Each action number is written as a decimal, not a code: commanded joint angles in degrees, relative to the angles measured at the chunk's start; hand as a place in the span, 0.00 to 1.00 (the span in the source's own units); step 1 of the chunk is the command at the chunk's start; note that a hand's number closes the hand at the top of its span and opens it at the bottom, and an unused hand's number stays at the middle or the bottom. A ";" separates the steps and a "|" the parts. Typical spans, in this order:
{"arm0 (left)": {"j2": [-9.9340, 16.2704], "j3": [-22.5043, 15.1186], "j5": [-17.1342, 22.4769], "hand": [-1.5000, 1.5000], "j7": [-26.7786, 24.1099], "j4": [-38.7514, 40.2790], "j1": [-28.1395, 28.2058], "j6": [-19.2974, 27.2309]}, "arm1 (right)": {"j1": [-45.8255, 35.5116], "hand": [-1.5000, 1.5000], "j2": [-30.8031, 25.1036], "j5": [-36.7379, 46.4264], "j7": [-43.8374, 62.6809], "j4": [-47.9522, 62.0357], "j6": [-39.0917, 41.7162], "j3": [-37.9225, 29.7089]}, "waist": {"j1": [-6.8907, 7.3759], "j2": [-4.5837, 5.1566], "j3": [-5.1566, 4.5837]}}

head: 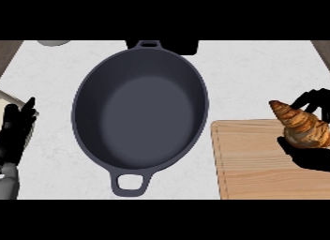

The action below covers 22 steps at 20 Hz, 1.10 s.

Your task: Pick the croissant from the cutting board and place it in the pot

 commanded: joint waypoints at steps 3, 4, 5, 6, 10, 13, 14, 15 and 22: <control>-0.51 -0.02 -0.41 0.50 -0.98 -0.09 0.34 0.31 | -4.61 1.00 2.54 -5.54 5.18 -14.45 2.67 -1.93 | 0.37 0.12 -0.03; -2.36 -1.85 -1.14 0.50 1.32 -3.98 1.70 1.20 | -11.27 1.00 2.17 -7.24 7.11 -10.91 4.05 -3.30 | 1.21 0.17 -0.02; -0.53 0.36 -0.92 0.50 -3.92 1.22 1.17 0.66 | -11.51 1.00 2.14 -6.28 10.41 -14.56 6.07 -2.08 | 0.78 0.25 -0.06; -0.91 -0.21 -0.72 0.50 -2.29 0.16 0.97 0.19 | -13.29 1.00 1.36 -7.94 10.04 -15.06 7.40 -2.85 | 0.82 0.24 -0.04; -1.26 -0.05 -0.29 0.50 -0.87 -0.47 0.17 0.02 | -23.68 1.00 2.84 -11.00 24.46 -18.36 15.99 2.87 | 1.06 0.18 -0.08; -1.14 -1.86 -1.64 0.50 1.59 -2.98 1.21 -0.74 | -33.65 1.00 6.97 -9.46 32.65 -12.08 17.02 9.06 | 1.69 0.16 -0.10; -1.51 -0.65 -1.31 0.50 -2.07 -0.31 2.24 0.15 | -38.22 1.00 7.32 -11.80 35.69 -10.03 19.34 8.36 | 1.73 0.15 -0.16; -0.86 -0.46 -0.48 0.50 0.41 -0.61 -1.13 -0.94 | -38.83 1.00 8.84 -12.47 35.70 -8.55 19.07 8.11 | 1.29 0.22 -0.09; -2.76 -1.61 -2.67 0.50 -2.09 2.71 -1.61 1.17 | -49.71 1.00 20.98 -4.43 39.23 11.22 13.84 16.87 | 1.84 0.53 -0.09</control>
